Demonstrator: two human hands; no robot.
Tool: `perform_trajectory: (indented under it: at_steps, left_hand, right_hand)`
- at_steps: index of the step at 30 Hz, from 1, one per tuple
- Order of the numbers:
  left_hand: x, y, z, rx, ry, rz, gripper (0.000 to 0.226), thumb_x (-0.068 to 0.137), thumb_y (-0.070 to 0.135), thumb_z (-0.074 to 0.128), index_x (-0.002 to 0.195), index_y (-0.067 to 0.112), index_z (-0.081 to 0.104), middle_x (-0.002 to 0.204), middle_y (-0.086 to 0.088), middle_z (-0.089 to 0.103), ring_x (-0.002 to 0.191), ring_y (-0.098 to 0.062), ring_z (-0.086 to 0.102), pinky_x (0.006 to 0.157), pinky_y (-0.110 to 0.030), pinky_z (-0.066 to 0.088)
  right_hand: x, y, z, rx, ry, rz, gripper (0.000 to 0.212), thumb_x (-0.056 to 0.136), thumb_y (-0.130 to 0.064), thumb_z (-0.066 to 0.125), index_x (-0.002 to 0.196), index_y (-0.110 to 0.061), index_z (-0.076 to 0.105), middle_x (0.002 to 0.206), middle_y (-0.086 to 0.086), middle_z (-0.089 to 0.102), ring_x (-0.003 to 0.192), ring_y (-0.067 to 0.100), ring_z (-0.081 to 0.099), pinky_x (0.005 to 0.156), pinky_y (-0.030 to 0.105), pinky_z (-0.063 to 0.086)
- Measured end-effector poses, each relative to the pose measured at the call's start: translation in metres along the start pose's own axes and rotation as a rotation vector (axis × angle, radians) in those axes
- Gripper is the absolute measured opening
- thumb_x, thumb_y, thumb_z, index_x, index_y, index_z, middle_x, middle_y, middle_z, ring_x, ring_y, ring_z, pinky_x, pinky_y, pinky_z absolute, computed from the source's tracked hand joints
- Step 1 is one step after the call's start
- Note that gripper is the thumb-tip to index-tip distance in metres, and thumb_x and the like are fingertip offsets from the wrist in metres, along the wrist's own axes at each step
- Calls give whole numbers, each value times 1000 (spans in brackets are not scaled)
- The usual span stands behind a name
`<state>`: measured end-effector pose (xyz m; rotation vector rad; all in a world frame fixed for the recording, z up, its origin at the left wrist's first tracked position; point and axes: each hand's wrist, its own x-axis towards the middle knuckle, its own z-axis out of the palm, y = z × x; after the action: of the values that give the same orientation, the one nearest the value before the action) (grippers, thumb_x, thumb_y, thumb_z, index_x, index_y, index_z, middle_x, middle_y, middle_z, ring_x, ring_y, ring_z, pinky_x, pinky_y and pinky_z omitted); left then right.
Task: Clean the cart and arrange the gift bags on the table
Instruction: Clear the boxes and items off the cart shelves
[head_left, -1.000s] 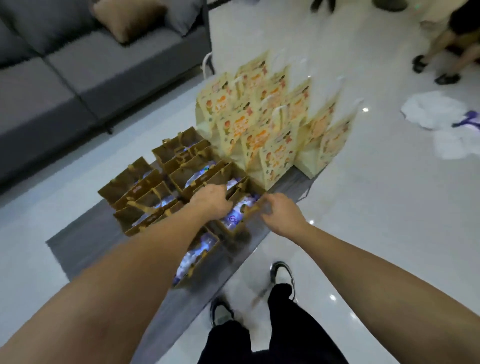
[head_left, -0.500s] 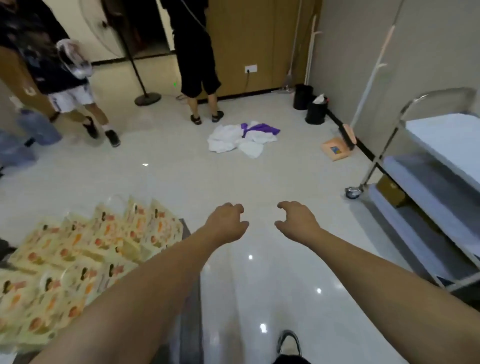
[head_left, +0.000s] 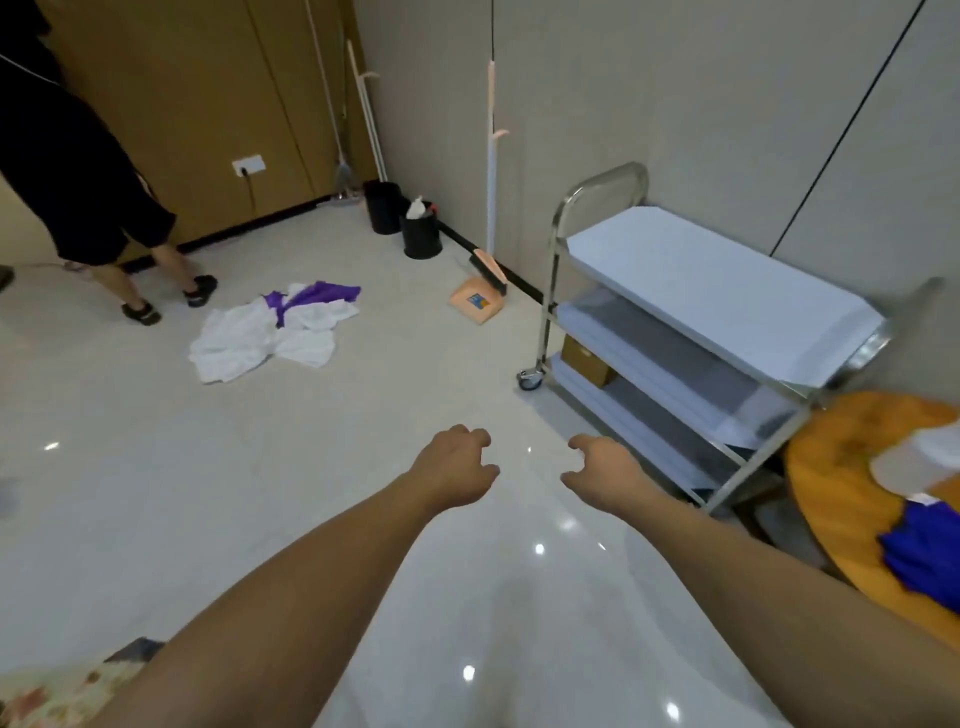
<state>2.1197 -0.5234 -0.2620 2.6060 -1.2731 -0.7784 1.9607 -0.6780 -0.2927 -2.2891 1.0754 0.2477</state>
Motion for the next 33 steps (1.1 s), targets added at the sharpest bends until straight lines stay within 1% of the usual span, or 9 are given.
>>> perform_trajectory:
  at_steps: [3,7,10,13,19,23,28,33]
  left_hand:
    - [39,3,-7,21,-35,44,55,101,40,53,150,18,41,152,-9,40,137,-29,41,108,-38,38]
    - [100,-9,-20,41,-87,91,56,101,40,54,150,17,42,151,-10,41,136,-30,42,109,-38,39]
    - [153,-21,-34,47,-107,116,55,100,40,55,149,17,43,150,-11,42,136,-30,43,107,-36,39]
    - [205,-34,-52,38,-149,148,56,100,42,55,149,17,43,150,-11,43,136,-30,43,108,-36,39]
    - [301,-59,-86,70,-237,205,56,101,41,55,150,17,43,150,-11,42,135,-30,44,108,-38,41]
    - [349,-67,-87,79,-266,209,54,100,38,55,148,15,44,148,-13,44,132,-32,47,106,-38,42]
    - [402,-56,-80,99,-364,224,53,100,37,56,147,16,45,146,-14,45,131,-32,47,105,-36,41]
    - [467,-39,-83,83,-344,192,51,101,36,54,147,15,46,143,-13,47,130,-31,47,103,-34,40]
  right_hand:
    - [25,0,1,30,4,40,61,94,-28,66,150,-16,43,144,12,52,130,28,52,103,34,48]
    - [70,-8,5,46,1,92,62,93,-30,66,149,-16,44,140,11,55,124,26,56,99,33,48]
    - [112,-16,2,74,12,146,63,93,-29,66,150,-16,43,142,11,55,125,26,56,101,34,49]
    - [152,-31,-5,94,40,213,62,93,-29,66,149,-16,44,145,10,53,129,26,53,104,34,47]
    - [219,-54,-6,99,37,341,59,94,-32,65,147,-15,46,143,11,55,127,27,53,101,33,44]
    - [250,-60,-4,164,11,412,60,94,-32,65,148,-15,46,143,11,54,128,28,53,100,33,44]
    - [296,-45,-15,185,-35,465,61,95,-32,63,150,-16,43,144,11,53,128,26,53,97,30,44]
    - [361,-21,-28,224,-51,470,62,95,-32,63,150,-14,42,142,12,55,129,27,52,96,29,43]
